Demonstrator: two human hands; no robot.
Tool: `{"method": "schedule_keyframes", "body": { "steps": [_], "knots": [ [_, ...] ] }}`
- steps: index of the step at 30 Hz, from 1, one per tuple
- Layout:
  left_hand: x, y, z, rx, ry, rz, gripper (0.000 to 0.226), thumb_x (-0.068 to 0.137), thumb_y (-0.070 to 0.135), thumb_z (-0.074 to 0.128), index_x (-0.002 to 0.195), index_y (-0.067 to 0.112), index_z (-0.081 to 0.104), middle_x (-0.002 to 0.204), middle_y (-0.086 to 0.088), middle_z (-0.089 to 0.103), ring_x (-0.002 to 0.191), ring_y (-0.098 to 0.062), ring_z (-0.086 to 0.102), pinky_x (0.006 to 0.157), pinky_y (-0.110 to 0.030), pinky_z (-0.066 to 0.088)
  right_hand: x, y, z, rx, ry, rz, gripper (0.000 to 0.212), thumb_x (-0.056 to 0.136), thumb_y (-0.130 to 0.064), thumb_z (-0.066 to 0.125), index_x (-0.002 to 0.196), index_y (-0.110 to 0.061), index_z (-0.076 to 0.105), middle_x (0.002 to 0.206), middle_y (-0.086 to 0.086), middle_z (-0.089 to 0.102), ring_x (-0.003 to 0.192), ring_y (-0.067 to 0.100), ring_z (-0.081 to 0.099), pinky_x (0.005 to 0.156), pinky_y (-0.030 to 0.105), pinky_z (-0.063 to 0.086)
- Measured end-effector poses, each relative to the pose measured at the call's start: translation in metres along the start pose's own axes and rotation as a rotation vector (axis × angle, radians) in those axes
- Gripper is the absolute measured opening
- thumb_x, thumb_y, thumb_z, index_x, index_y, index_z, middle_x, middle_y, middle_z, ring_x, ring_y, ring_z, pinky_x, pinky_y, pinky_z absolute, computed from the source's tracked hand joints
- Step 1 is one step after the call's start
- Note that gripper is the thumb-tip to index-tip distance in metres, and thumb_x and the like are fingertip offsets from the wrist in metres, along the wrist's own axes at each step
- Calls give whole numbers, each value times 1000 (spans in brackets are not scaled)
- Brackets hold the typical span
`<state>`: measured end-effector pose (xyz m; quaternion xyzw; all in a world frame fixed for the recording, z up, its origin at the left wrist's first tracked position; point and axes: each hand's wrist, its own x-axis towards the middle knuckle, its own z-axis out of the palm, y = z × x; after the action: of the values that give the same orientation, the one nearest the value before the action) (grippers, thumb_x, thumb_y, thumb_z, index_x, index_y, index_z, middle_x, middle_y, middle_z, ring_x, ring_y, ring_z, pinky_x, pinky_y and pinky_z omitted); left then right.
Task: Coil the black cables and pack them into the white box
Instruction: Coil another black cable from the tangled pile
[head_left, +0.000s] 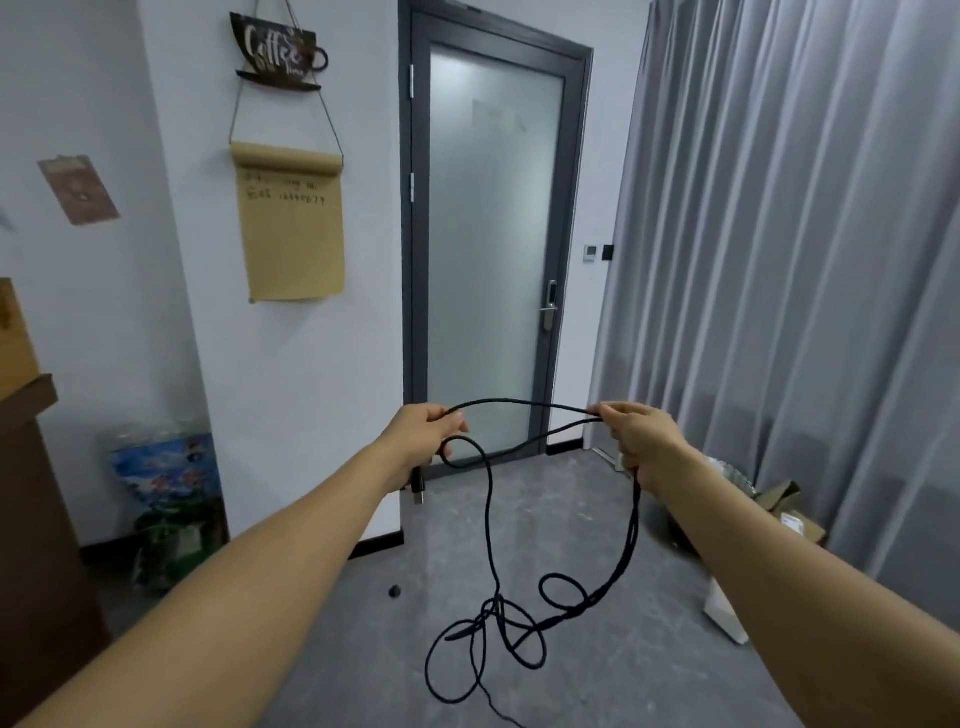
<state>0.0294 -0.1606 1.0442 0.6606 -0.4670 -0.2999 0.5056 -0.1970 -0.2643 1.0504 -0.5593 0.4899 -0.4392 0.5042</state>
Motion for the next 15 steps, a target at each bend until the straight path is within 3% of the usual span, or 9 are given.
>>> {"method": "schedule_keyframes", "body": {
  "steps": [3, 6, 8, 11, 13, 15],
  "knots": [
    [1, 6, -2, 5, -25, -3, 26, 95, 32, 54, 78, 14, 63, 92, -3, 59, 50, -7, 43, 41, -13, 27, 2, -5, 0, -35, -68, -101, 14, 83, -19, 71, 91, -8, 71, 50, -5, 43, 35, 7, 19, 34, 15, 16],
    [-1, 9, -4, 50, -70, -5, 32, 93, 39, 55, 76, 12, 61, 74, 5, 57, 50, -7, 46, 41, -12, 29, 4, -7, -1, -165, -50, -181, 14, 86, -20, 67, 85, -6, 68, 49, -1, 36, 26, 4, 18, 31, 14, 18],
    [0, 11, -2, 86, -96, 3, 37, 95, 40, 51, 73, 12, 60, 66, 4, 53, 56, -7, 53, 47, -13, 33, 8, -7, -5, -202, -68, -176, 20, 89, -24, 64, 81, -6, 68, 48, 0, 30, 33, 8, 22, 33, 16, 20],
    [7, 14, 0, 99, -63, 15, 39, 98, 38, 46, 70, 13, 56, 65, 0, 53, 68, -12, 55, 63, -21, 38, 12, -9, -9, -204, -89, -190, 23, 91, -25, 61, 79, -6, 67, 61, 1, 51, 54, 12, 41, 43, 16, 36],
    [10, 19, 5, 57, -30, 28, 39, 98, 36, 45, 69, 12, 55, 63, 0, 45, 60, -12, 46, 56, -20, 36, 14, -12, -9, -176, -100, -219, 25, 92, -23, 58, 76, -6, 67, 66, 1, 57, 62, 12, 47, 56, 18, 40],
    [13, 26, 11, -7, 8, 47, 39, 98, 34, 46, 67, 11, 53, 61, 1, 34, 52, -11, 31, 47, -18, 27, 13, -14, -11, -76, -149, -183, 28, 94, -21, 55, 74, -4, 63, 61, 6, 51, 56, 16, 45, 59, 24, 40]
  ]
}}
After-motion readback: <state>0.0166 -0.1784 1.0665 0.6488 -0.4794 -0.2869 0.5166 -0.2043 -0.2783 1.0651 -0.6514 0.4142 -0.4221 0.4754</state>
